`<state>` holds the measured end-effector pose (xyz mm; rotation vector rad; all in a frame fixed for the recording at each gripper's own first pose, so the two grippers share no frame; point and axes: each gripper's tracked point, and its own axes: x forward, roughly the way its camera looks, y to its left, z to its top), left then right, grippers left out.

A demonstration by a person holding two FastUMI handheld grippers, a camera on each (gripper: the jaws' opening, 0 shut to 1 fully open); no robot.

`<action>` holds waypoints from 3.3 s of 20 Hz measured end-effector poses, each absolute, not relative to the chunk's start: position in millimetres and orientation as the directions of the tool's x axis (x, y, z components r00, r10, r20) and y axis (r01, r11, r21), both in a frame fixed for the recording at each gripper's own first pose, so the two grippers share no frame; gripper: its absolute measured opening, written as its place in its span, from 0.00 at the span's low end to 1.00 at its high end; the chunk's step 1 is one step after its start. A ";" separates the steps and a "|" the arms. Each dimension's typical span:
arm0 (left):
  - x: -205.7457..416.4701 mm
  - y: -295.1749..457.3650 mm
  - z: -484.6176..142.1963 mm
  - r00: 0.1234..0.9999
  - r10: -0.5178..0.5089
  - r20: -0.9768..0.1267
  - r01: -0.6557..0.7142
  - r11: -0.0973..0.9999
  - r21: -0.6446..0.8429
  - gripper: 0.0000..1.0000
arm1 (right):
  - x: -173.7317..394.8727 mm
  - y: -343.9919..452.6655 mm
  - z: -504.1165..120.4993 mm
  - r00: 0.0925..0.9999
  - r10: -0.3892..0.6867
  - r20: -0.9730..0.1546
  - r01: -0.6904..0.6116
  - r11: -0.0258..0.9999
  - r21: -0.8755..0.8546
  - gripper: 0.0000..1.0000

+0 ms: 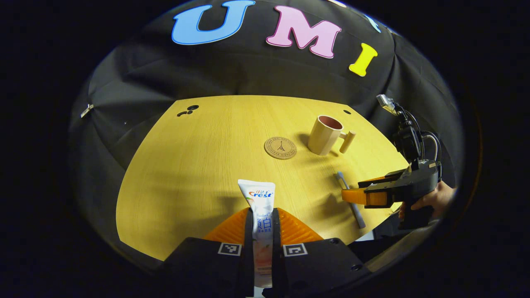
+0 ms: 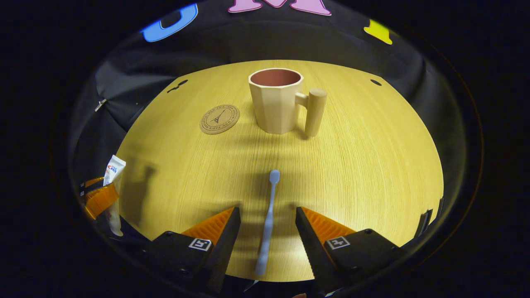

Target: Put the toothbrush and toothpaste on the desktop into the cup, then pick up the cup and place it on the coaster on the desktop.

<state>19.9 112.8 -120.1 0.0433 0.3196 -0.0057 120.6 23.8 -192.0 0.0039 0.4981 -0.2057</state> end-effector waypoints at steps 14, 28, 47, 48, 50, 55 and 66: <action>27.0 118.7 -126.6 0.946 0.019 -0.323 -0.014 1.000 0.018 0.22 | 125.6 20.0 -207.5 0.813 -0.247 -0.527 0.222 0.969 -0.112 0.26; 12.8 95.7 -109.5 0.971 -0.034 -0.237 0.017 0.997 -0.072 0.22 | 114.4 22.5 -195.6 0.885 -0.140 -0.444 0.184 0.981 0.056 0.07; 96.4 -35.1 44.5 0.950 -0.293 0.105 0.308 0.931 -0.197 0.22 | 38.5 -2.1 -116.8 0.963 0.016 -0.271 0.010 0.996 0.092 0.07; 102.0 -42.2 51.5 0.946 -0.302 0.119 0.321 0.926 -0.200 0.22 | 35.0 -7.6 -118.5 0.962 0.015 -0.274 0.012 0.995 0.095 0.07; 115.5 -51.1 61.7 0.940 -0.310 0.145 0.335 0.919 -0.206 0.22 | 30.3 -16.8 -120.0 0.960 0.015 -0.279 0.014 0.995 0.101 0.07; 142.2 -68.6 80.8 0.923 -0.319 0.215 0.362 0.909 -0.207 0.22 | 22.5 -27.9 -122.5 0.958 0.049 -0.284 -0.016 0.993 0.115 0.07; 209.4 -91.5 102.6 0.885 -0.297 0.359 0.380 0.905 -0.189 0.22 | 1.5 -65.9 -152.4 0.931 0.010 -0.365 -0.002 1.000 0.023 0.07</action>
